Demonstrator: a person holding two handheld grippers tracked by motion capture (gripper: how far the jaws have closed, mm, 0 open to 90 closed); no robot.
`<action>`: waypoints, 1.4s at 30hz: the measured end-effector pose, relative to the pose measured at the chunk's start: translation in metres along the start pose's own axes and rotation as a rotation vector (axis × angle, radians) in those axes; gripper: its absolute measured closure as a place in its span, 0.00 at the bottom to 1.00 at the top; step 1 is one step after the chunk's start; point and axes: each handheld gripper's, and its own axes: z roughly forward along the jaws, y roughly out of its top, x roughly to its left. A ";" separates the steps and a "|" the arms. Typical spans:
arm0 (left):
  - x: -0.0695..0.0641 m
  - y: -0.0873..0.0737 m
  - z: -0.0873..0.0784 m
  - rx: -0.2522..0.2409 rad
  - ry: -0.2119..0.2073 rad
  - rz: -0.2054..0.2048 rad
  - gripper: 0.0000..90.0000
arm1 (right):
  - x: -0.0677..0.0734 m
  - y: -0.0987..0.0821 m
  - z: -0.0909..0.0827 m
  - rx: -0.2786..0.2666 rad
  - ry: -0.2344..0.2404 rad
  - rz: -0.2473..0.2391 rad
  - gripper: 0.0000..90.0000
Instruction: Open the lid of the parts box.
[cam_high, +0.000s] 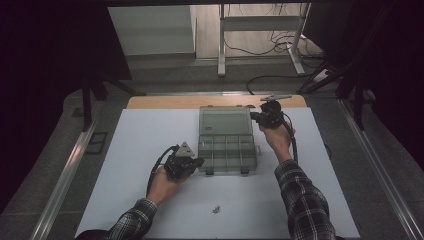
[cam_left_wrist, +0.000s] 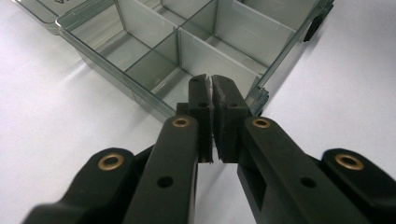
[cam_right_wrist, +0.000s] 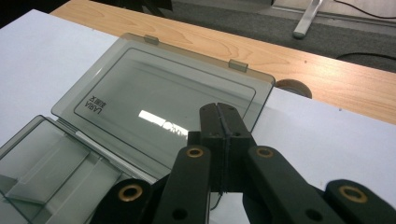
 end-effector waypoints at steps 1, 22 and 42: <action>0.000 0.000 0.000 0.001 0.001 0.001 0.96 | 0.000 0.000 -0.002 -0.001 0.006 0.001 0.99; 0.001 0.000 0.001 -0.010 -0.009 -0.026 0.93 | 0.009 -0.004 -0.026 -0.010 0.045 -0.042 0.97; 0.002 0.002 -0.004 -0.038 0.007 -0.058 0.73 | 0.022 -0.009 -0.043 -0.005 0.057 -0.071 0.79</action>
